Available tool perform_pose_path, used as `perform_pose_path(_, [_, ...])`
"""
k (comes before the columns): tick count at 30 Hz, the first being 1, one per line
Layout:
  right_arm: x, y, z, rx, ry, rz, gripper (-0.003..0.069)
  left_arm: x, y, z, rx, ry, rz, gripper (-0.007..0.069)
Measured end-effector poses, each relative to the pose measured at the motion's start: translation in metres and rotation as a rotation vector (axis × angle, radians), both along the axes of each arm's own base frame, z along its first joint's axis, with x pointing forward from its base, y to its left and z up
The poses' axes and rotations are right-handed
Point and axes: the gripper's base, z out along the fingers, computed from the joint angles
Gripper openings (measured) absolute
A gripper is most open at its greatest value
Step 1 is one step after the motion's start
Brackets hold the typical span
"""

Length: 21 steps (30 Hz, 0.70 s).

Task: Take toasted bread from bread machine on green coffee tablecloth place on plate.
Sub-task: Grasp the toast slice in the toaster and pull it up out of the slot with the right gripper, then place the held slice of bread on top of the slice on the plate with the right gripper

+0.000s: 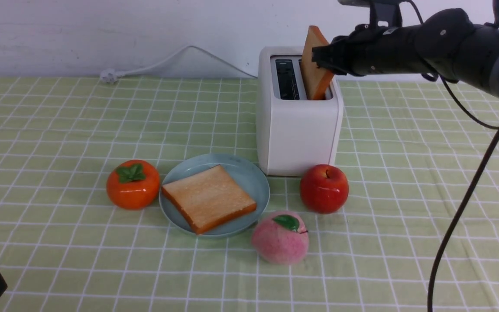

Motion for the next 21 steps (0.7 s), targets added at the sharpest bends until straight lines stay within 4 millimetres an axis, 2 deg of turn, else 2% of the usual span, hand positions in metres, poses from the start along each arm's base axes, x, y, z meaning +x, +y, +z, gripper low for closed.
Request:
perform_pose_path(4, [-0.016,-0.002,0.052,0.027,-0.097,0.025,0.0118,0.000,0.000,0.000,0.000,0.000,0.000,-0.0013])
perform_pose_path(7, [-0.045,-0.003,0.102,0.048,-0.156,0.089,0.0118,0.000,0.000,0.000,0.000,0.000,0.000,-0.0013])
perform_pose_path(8, [-0.048,-0.003,0.104,0.047,-0.155,0.095,0.0118,0.000,0.000,0.000,0.000,0.000,0.000,-0.0013])
perform_pose_path(9, [-0.064,-0.002,0.120,0.052,-0.146,0.149,0.0118,0.000,0.000,0.000,0.000,-0.001,0.000,-0.0013])
perform_pose_path(10, [-0.070,-0.002,0.126,0.055,-0.143,0.168,0.0118,0.000,0.000,0.000,0.000,-0.001,0.000,-0.0013])
perform_pose_path(11, [-0.085,0.003,0.132,0.065,-0.088,0.252,0.0118,0.000,0.000,0.000,-0.001,-0.002,0.001,-0.0013])
perform_pose_path(14, [-0.103,0.021,0.123,0.071,0.054,0.424,0.0118,0.000,0.000,0.000,-0.001,-0.003,0.001,-0.0013])
perform_pose_path(15, [-0.103,0.023,0.120,0.071,0.067,0.435,0.0118,0.000,0.000,0.000,-0.001,-0.003,0.001,-0.0013])
perform_pose_path(17, [-0.108,0.047,0.096,0.071,0.180,0.533,0.0118,0.000,0.000,0.000,-0.001,-0.003,0.001,-0.0013])
perform_pose_path(21, [-0.107,0.097,0.037,0.054,0.339,0.622,0.0118,0.000,0.000,0.000,-0.001,-0.003,0.001,-0.0013])
